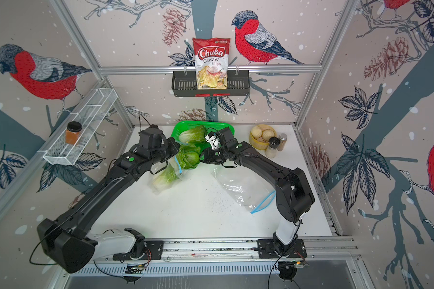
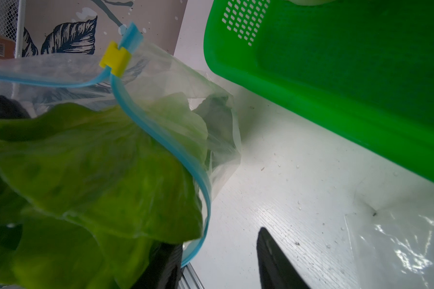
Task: Put the chinese cabbages into a zipper bag and zip it
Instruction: Adjust the zipper food storage bag at the center of the board.
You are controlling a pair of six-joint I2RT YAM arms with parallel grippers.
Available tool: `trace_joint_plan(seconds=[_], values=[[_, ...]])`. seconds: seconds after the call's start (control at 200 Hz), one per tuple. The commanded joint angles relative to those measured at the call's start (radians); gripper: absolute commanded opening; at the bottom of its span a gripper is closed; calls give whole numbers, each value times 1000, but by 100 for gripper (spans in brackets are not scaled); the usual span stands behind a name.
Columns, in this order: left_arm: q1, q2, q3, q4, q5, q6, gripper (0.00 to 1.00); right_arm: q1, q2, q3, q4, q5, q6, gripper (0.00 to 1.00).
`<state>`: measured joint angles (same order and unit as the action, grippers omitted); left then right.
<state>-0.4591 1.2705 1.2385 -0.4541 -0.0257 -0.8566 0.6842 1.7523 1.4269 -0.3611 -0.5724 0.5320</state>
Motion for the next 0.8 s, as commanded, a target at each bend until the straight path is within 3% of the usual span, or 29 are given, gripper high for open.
trace_joint_plan(seconds=[0.0, 0.375, 0.53, 0.665, 0.795], values=[[4, 0, 12, 54, 12, 11, 0, 2, 14, 27, 28, -15, 22, 51], [6, 7, 10, 60, 26, 14, 0, 9, 116, 97, 1, 3, 39, 40], [9, 4, 8, 61, 27, 20, 0, 10, 148, 123, 7, -3, 43, 27], [19, -1, 5, 57, 29, 23, 0, 11, 123, 117, 45, 0, 64, 9], [34, -15, 11, 52, 26, 30, 0, 10, 86, 139, 43, 22, 57, 2]])
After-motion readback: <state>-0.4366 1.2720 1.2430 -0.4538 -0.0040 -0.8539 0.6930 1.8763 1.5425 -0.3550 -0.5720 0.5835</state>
